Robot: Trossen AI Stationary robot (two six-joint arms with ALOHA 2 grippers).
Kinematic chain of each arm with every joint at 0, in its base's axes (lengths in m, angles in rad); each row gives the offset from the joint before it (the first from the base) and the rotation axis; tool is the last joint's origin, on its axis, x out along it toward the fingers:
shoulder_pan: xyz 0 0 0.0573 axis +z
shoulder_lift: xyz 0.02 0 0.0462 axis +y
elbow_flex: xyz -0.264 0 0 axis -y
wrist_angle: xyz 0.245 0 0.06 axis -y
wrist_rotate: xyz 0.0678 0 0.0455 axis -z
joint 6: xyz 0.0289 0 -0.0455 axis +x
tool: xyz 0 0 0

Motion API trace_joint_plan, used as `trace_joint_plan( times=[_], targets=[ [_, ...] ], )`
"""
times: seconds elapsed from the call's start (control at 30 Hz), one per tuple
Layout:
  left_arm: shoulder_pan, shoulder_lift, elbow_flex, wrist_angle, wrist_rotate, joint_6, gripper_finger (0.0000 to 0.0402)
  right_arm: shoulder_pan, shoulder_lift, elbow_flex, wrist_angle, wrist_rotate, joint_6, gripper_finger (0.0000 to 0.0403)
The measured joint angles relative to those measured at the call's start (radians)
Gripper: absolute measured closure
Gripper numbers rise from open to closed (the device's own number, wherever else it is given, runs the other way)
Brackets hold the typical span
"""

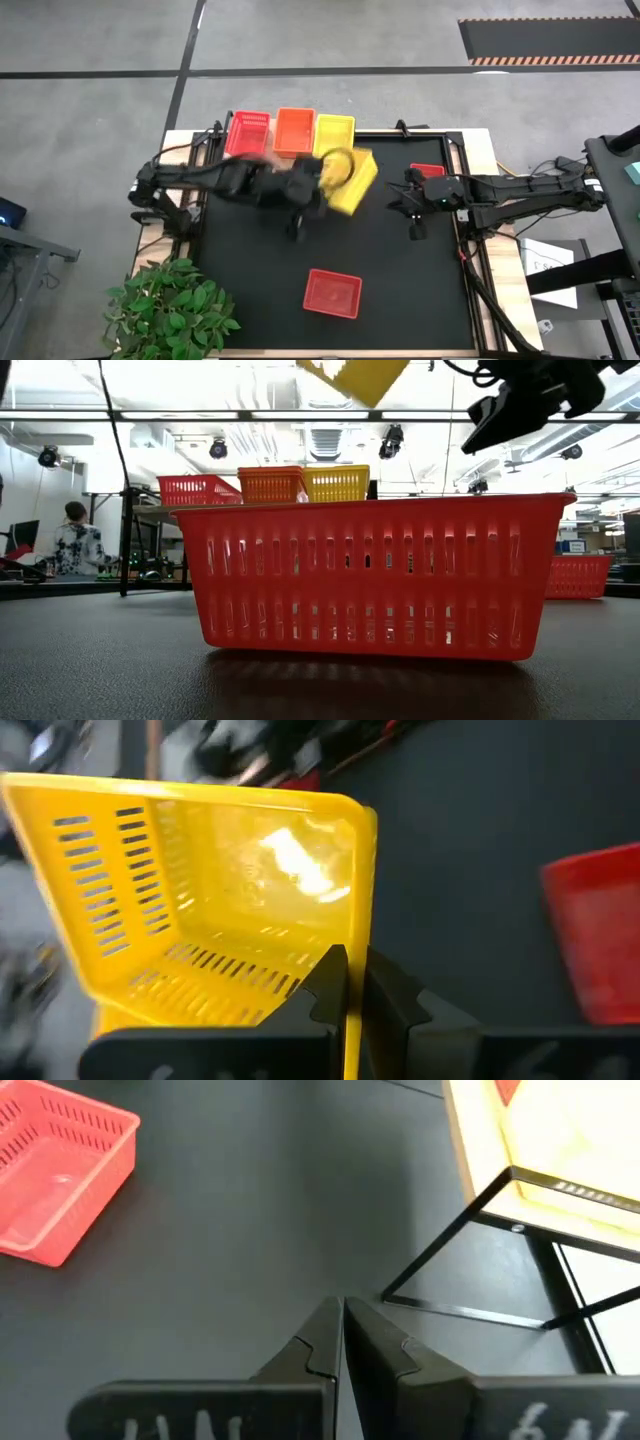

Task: Stack baskets on shelf by color
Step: Stack the yellow bin on the other yellow bin on the shelf

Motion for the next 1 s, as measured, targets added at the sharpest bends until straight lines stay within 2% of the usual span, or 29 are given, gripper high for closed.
trace_joint_plan(
  times=[0.1,0.27,0.33,0.6,0.77,1.0],
  targets=[
    [0.096,0.049,0.035,-0.047,-0.037,0.043,0.0402,0.000,-0.047,-0.025,-0.001,0.000,0.001,0.0394],
    [0.219,0.136,0.110,-0.113,-0.209,0.130,0.0401,0.000,-0.142,-0.073,0.000,0.000,-0.002,0.0394],
    [0.252,0.176,0.149,-0.111,-0.242,0.164,0.0401,0.000,-0.175,-0.083,0.003,0.000,-0.005,0.0394],
    [0.278,0.292,0.269,-0.124,-0.242,0.104,0.0401,0.000,-0.251,-0.106,0.004,0.000,-0.007,0.0394],
    [0.271,0.304,0.263,-0.166,-0.242,-0.039,0.0401,0.000,-0.257,-0.111,0.004,0.000,-0.007,0.0394],
    [0.270,0.303,0.258,-0.165,-0.239,-0.070,0.0401,0.000,-0.257,-0.111,0.004,0.000,-0.008,0.0394]
  ],
)
